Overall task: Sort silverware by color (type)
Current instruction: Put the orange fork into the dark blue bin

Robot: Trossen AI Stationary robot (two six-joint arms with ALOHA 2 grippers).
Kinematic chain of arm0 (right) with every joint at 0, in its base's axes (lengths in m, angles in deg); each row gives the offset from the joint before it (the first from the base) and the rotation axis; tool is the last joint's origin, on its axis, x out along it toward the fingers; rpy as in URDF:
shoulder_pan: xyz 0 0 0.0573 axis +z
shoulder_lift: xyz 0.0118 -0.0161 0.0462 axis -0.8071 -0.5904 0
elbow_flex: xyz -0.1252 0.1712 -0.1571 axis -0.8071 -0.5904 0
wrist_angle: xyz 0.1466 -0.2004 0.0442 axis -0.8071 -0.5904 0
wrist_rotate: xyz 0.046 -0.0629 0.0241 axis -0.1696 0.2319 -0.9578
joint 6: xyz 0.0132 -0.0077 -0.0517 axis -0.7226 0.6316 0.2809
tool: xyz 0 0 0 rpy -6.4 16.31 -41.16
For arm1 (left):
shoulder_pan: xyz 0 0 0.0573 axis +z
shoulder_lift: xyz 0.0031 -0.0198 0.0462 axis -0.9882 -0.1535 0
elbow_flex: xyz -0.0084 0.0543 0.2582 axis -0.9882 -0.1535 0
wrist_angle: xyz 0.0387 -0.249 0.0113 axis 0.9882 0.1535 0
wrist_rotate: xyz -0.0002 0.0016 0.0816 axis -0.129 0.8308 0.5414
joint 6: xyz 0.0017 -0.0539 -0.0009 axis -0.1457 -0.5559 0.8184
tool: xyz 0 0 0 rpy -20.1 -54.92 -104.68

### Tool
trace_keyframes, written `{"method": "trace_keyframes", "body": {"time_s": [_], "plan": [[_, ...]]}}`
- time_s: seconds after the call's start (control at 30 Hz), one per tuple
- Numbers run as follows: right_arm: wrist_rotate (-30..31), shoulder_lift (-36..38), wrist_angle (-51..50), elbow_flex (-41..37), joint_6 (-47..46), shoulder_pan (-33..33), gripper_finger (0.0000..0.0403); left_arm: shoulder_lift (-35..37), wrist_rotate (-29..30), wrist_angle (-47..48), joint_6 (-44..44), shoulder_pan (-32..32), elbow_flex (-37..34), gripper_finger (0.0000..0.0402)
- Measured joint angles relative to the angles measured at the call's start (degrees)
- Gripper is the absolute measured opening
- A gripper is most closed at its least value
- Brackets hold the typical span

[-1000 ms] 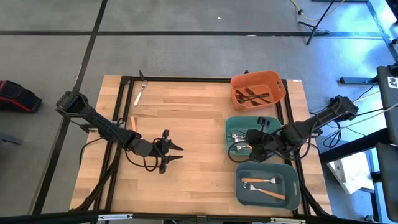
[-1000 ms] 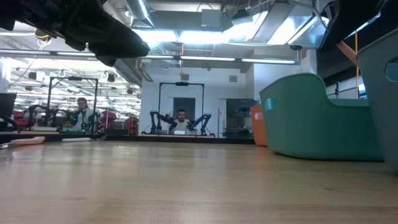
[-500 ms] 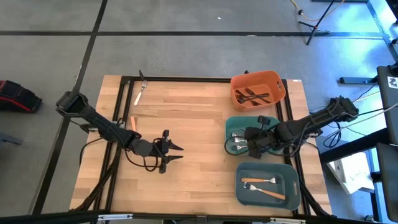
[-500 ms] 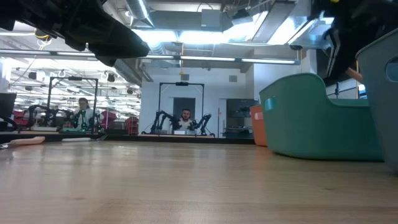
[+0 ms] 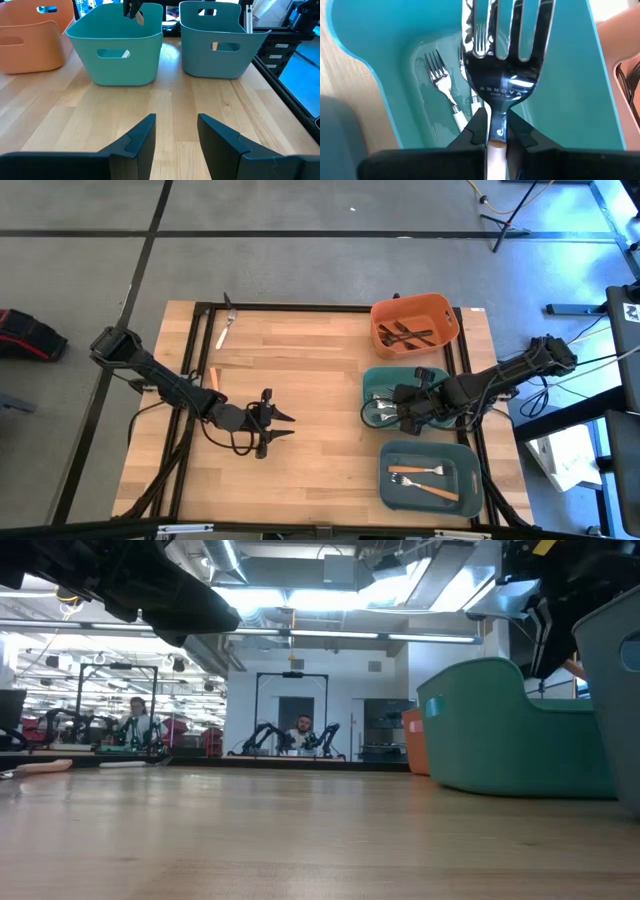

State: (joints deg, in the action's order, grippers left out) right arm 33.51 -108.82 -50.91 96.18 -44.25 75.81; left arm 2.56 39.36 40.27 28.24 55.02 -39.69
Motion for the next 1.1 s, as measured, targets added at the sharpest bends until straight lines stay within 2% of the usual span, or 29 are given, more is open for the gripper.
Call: {"method": "trace_keyframes", "body": {"time_s": [0.3,0.57,0.8,1.1], "plan": [[-0.2,0.0,-2.0,0.9,0.0,0.0,0.0017,0.0,0.0,0.0,0.0,0.0,0.0,0.014],[-3.9,0.0,-8.1,5.1,-1.6,0.0,0.0015,0.0,0.0,0.0,0.0,0.5,0.0,0.014],[-6.0,0.0,-11.0,5.3,-3.4,0.0,0.0013,0.0,0.0,0.3,0.0,0.7,0.0,0.014],[-11.2,0.0,-9.9,5.4,-5.7,0.2,0.0014,0.0,0.0,0.3,-0.1,0.7,0.0,0.014]]}}
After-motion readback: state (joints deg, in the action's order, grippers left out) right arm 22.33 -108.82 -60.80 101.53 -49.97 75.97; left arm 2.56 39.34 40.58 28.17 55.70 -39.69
